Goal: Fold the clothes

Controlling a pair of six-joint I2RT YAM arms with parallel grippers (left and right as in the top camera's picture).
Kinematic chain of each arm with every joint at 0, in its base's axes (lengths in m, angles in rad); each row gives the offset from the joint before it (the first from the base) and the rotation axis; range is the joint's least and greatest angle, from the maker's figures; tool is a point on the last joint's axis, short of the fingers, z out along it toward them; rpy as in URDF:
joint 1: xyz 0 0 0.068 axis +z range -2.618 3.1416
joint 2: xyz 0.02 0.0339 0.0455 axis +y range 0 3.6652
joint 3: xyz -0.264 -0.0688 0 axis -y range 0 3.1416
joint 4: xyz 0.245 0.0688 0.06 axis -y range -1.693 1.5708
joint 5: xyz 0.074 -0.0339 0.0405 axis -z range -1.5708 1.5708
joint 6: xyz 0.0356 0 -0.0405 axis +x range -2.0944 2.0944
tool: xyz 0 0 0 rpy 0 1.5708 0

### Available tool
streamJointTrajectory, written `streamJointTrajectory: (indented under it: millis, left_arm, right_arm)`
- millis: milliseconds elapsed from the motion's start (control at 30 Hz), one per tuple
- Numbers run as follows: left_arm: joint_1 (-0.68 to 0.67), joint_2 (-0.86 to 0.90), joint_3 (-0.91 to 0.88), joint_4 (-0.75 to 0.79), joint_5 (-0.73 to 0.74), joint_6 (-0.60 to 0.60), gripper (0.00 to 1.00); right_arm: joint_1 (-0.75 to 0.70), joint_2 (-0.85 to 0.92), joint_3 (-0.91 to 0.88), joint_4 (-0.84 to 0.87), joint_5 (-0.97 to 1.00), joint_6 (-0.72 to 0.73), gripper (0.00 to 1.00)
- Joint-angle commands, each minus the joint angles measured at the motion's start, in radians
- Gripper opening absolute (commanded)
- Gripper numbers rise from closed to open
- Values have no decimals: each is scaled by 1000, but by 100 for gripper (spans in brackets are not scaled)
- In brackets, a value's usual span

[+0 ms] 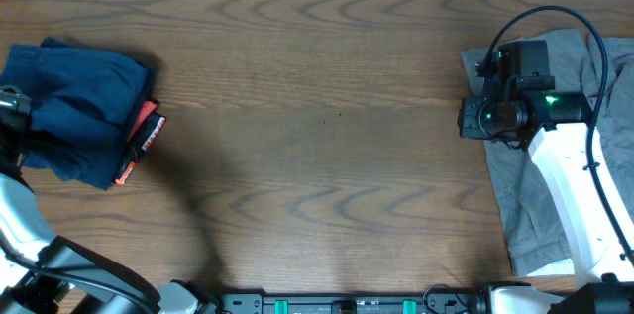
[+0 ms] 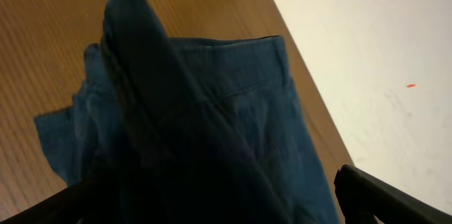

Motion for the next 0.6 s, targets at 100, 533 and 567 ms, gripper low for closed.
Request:
streamJointTrajectory:
  millis: [100,533,567]
  left_arm:
    - [-51,76,21,-35,-136,75,98]
    - [-209,92,30,-149,-516,189,6]
    - [-210,92,30,-151,-518,189,6]
  right_arm:
    - [-5,6,4,-3,2,0,39]
    - [-5,6,4,-13,2,0,39]
    - [-5,6,4,-14,3,-1,39]
